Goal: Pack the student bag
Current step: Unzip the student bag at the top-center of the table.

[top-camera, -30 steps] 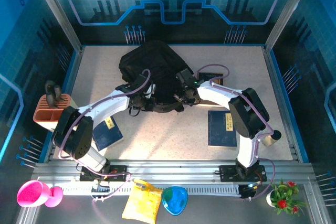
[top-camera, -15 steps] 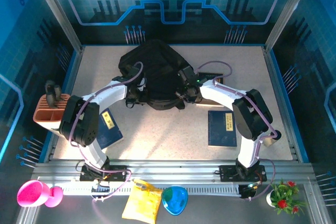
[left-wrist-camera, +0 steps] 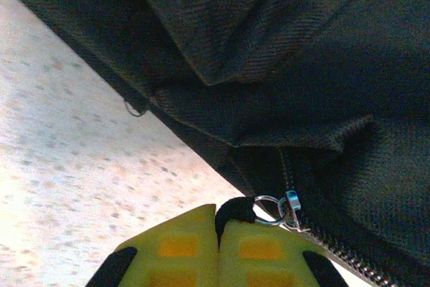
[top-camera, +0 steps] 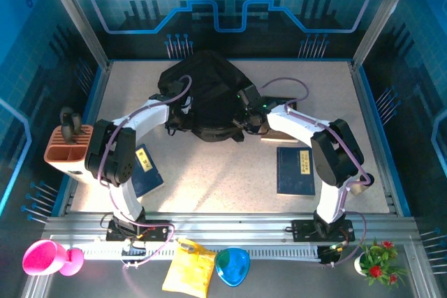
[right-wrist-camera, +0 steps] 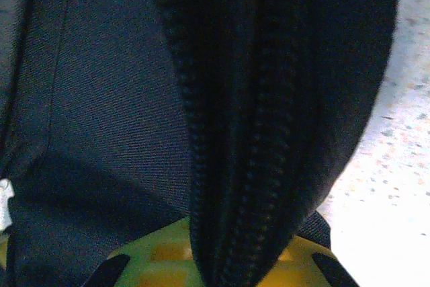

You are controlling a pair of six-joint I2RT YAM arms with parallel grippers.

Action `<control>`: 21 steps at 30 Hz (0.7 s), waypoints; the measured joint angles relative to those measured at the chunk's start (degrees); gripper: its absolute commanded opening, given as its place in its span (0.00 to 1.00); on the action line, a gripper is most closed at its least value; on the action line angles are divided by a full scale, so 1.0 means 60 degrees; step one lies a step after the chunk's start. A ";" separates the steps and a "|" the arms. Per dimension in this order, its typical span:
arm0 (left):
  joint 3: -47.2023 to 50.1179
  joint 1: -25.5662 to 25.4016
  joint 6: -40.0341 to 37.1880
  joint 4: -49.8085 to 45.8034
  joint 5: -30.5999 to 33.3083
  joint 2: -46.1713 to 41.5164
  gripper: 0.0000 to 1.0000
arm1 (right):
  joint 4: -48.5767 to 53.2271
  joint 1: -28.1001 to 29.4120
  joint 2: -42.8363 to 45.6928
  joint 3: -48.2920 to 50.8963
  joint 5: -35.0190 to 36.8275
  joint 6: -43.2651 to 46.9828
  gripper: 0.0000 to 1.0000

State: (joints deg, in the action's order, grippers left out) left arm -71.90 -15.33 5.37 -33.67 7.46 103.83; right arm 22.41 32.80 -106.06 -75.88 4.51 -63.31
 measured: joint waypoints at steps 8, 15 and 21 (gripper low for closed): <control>-0.0178 -0.0033 -0.0251 0.0146 0.1293 0.0149 0.12 | -0.0652 0.0004 0.0000 -0.0102 -0.0433 0.0142 0.07; -0.0306 0.0528 0.0186 -0.0860 0.2677 0.0004 0.57 | 0.0036 -0.0146 -0.0302 -0.0477 -0.0430 0.0379 0.09; 0.0025 0.0528 0.0973 -0.1443 0.2688 -0.1851 0.71 | 0.0160 0.0189 -0.1104 -0.1111 -0.0805 0.0470 0.13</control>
State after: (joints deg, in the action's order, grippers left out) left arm -71.75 -12.16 11.20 -42.33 23.59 92.73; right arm 23.38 33.93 -112.68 -82.54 -0.32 -60.49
